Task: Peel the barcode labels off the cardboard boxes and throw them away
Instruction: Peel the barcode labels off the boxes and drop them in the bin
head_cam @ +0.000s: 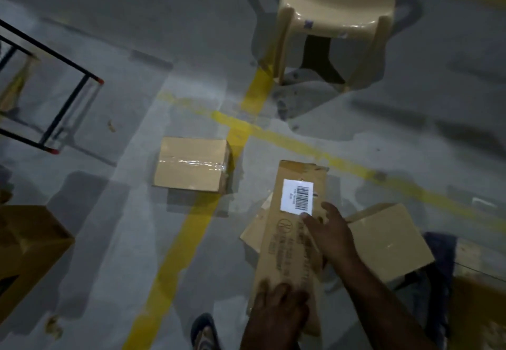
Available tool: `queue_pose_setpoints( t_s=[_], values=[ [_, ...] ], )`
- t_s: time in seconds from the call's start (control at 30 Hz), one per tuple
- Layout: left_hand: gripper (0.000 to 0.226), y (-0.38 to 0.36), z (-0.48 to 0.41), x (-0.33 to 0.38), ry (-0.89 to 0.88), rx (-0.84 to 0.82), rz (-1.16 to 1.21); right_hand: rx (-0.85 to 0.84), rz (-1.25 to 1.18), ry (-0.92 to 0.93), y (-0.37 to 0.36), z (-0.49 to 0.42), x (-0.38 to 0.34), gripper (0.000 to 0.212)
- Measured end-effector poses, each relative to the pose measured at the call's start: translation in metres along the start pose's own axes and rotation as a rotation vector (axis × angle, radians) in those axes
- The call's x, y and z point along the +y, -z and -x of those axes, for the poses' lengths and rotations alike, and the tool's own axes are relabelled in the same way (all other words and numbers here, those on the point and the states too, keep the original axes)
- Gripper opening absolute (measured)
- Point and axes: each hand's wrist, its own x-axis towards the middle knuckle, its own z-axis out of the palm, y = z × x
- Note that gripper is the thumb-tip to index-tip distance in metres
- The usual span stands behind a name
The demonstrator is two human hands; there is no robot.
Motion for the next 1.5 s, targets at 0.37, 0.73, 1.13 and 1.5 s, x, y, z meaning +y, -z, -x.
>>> queue_pose_setpoints(
  t_s=[0.37,0.73,1.13,1.5],
  values=[
    [0.117,-0.007,0.023,-0.027,0.503,-0.397,-0.065,-0.346,0.953,0.275,-0.017,-0.119,-0.007,0.124],
    [0.092,-0.003,0.059,-0.07,1.225,0.158,0.998,-0.342,0.918,0.166,-0.032,-0.111,-0.012,0.117],
    [0.104,0.073,-0.024,-0.196,0.848,0.352,0.507,-0.099,0.301,-0.296,-0.022,0.015,0.064,0.119],
    [0.102,-0.005,-0.041,-0.097,1.113,-0.013,0.799,-0.357,0.983,0.19,-0.022,-0.002,0.066,0.121]
  ],
)
